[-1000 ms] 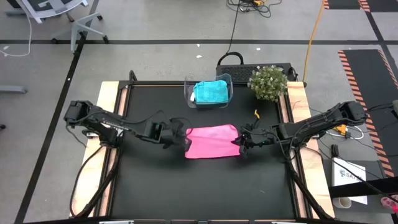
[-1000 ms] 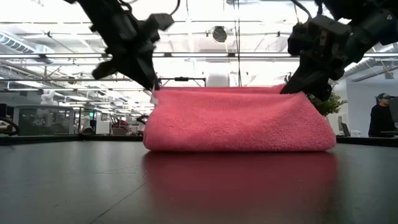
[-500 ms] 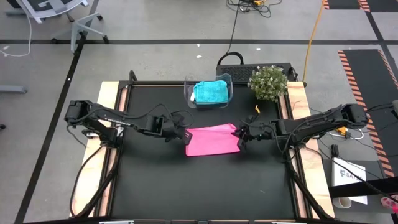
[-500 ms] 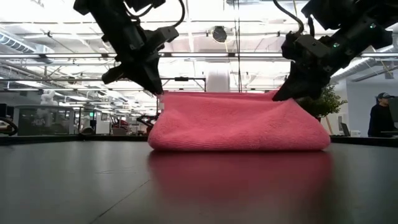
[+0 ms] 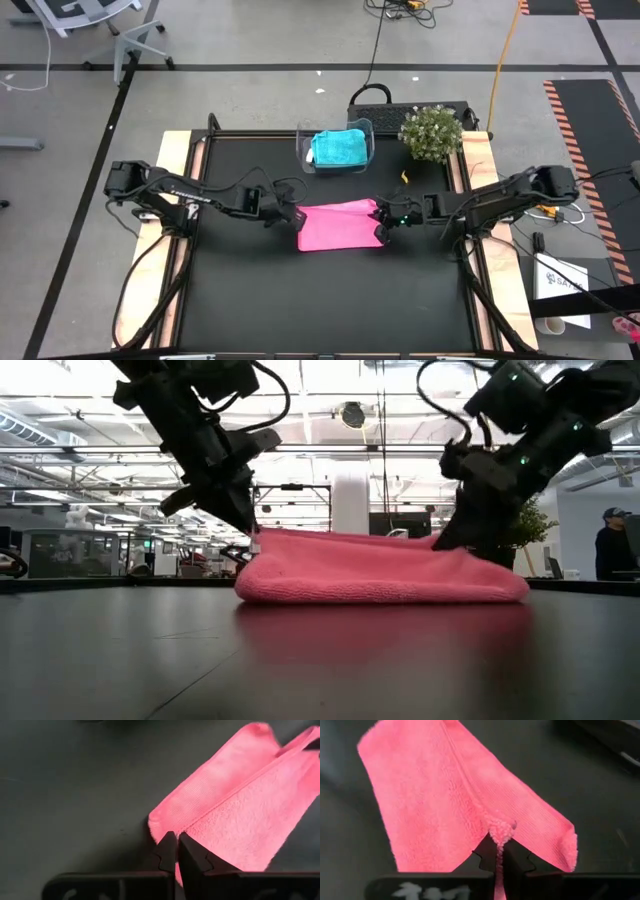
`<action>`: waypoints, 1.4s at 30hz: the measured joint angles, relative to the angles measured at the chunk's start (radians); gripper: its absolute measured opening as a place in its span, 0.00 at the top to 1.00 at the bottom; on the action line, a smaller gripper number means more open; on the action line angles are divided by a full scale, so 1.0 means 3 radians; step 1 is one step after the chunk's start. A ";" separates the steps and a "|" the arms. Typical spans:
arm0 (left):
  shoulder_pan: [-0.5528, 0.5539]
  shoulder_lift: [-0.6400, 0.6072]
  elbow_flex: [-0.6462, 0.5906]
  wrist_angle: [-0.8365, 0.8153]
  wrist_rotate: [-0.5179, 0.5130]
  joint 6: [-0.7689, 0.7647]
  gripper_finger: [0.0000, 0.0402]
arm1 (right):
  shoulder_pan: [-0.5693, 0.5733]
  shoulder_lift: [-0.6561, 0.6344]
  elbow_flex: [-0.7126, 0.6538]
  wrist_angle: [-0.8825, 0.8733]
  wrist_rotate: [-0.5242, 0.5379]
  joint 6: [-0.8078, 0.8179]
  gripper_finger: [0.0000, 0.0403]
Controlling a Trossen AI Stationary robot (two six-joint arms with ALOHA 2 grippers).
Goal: Fold microfiber towels
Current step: Fold the pink microfiber cloth
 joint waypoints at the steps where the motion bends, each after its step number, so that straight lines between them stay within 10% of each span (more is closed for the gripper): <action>1: 0.0012 0.0000 -0.0002 -0.0014 0.0006 0.0071 0.96 | -0.0010 0.0053 0.0000 0.0048 -0.0001 -0.0032 0.98; 16: 0.0018 -0.0003 -0.0008 0.0486 0.0319 0.0413 0.64 | -0.0090 0.0039 -0.0006 0.0196 0.0011 -0.0251 0.77; 42: 0.0398 0.0382 -0.0001 0.0959 0.0698 0.0735 0.63 | -0.0393 -0.0294 0.0053 0.0302 0.0009 -0.0311 0.62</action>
